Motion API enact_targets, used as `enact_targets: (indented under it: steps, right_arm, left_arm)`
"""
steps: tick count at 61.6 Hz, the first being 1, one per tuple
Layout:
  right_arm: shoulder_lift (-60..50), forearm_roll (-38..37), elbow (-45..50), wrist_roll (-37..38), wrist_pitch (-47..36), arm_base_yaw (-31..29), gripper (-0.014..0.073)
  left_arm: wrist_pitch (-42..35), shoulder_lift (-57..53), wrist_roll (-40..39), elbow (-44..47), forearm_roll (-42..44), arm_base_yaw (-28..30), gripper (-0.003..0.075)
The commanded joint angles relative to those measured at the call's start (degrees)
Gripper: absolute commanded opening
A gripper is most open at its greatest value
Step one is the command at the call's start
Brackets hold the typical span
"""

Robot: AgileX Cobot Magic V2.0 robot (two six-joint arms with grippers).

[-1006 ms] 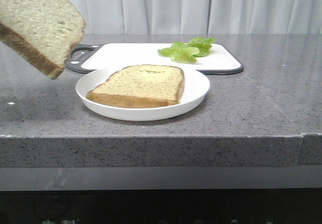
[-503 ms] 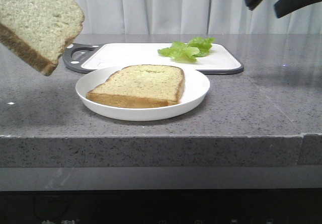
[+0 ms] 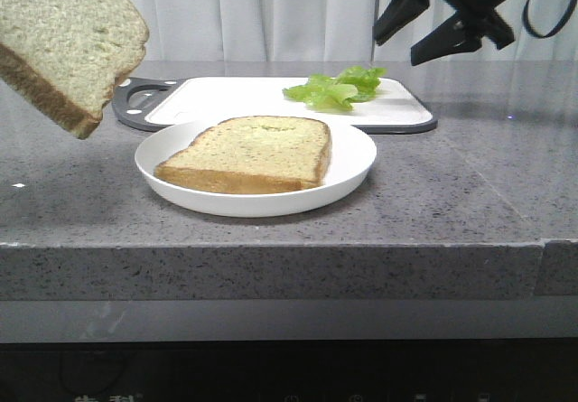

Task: Left arm grabs bread, right arm adds lettuce
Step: 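Move the right gripper down to the lettuce leaf on the cutting board, then grasp the green lettuce leaf with the right gripper and lift it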

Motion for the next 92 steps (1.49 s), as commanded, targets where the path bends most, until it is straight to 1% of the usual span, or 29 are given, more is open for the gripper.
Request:
enact_targets:
  steps: [1, 13, 20, 25, 27, 34, 41, 45, 48, 59, 66, 72, 78, 82, 86, 92]
  right_arm:
    - [-0.4, 3.7, -4.6, -0.8, 0.1, -0.3, 0.0468]
    - [4.1, 4.4, -8.4, -0.8, 0.4, 0.5, 0.0468]
    - [5.8, 4.4, -9.9, -1.6, 0.6, 2.3, 0.0468]
    - [6.1, 4.4, -10.2, -2.2, -0.2, 3.3, 0.0437]
    - [6.1, 4.3, -10.2, -2.3, -0.5, 3.6, 0.0407]
    - [6.1, 4.3, -10.2, -2.3, -1.8, 3.8, 0.0215]
    - [6.1, 4.3, -10.2, -2.3, -2.6, 3.7, 0.0046]
    - [6.1, 4.3, -10.2, -2.5, -2.9, 3.7, -0.0037]
    - [6.0, 4.3, -10.2, -2.8, -2.9, 3.7, -0.0073]
    - [3.2, 4.3, -10.2, -3.2, 0.2, 3.6, -0.0066]
    - [-1.0, 4.3, -10.1, -4.6, 4.8, 3.6, -0.0066]
    - [-5.3, 4.4, -8.8, -4.7, 6.4, 3.6, -0.0066]
    - [-10.7, 5.0, -4.1, -6.1, 5.8, 3.6, -0.0066]
    - [-14.4, 6.9, 0.4, -8.7, 6.5, 3.6, -0.0066]
    - [-18.0, 9.5, 4.7, -12.0, 8.6, 3.6, -0.0066]
    - [-21.7, 13.4, 9.5, -17.4, 14.0, 3.6, -0.0066]
  left_arm:
    - [-1.9, -1.4, 0.2, -1.4, -2.7, 0.1, -0.002]
    - [-1.9, -1.4, 0.2, -1.4, -2.7, 0.1, -0.002]
    - [-1.9, -1.4, 0.2, -1.4, -2.7, 0.1, -0.002]
    - [-1.9, -1.4, 0.2, -1.4, -2.7, 0.1, -0.002]
    - [-1.9, -1.4, 0.2, -1.4, -2.7, 0.1, -0.002]
    - [-1.9, -1.4, 0.2, -1.4, -2.7, 0.1, -0.002]
    - [-1.9, -1.4, 0.2, -1.4, -2.7, 0.1, -0.002]
    - [-1.9, -1.4, 0.2, -1.4, -2.7, 0.1, -0.002]
    - [-1.9, -1.4, 0.2, -1.4, -2.7, 0.1, -0.002]
    - [-1.9, -1.4, 0.2, -1.4, -2.7, 0.1, -0.002]
    - [-1.9, -1.4, 0.2, -1.4, -2.7, 0.1, -0.002]
    - [-1.9, -1.4, 0.2, -1.4, -2.7, 0.1, -0.002]
    - [-1.9, -1.4, 0.2, -1.4, -2.7, 0.1, -0.002]
    - [-1.9, -1.4, 0.2, -1.4, -2.7, 0.1, -0.002]
    - [-2.2, -1.4, 0.2, -1.4, -2.7, 0.1, -0.002]
    - [-2.4, -1.4, 0.2, -1.4, -2.7, 0.1, -0.002]
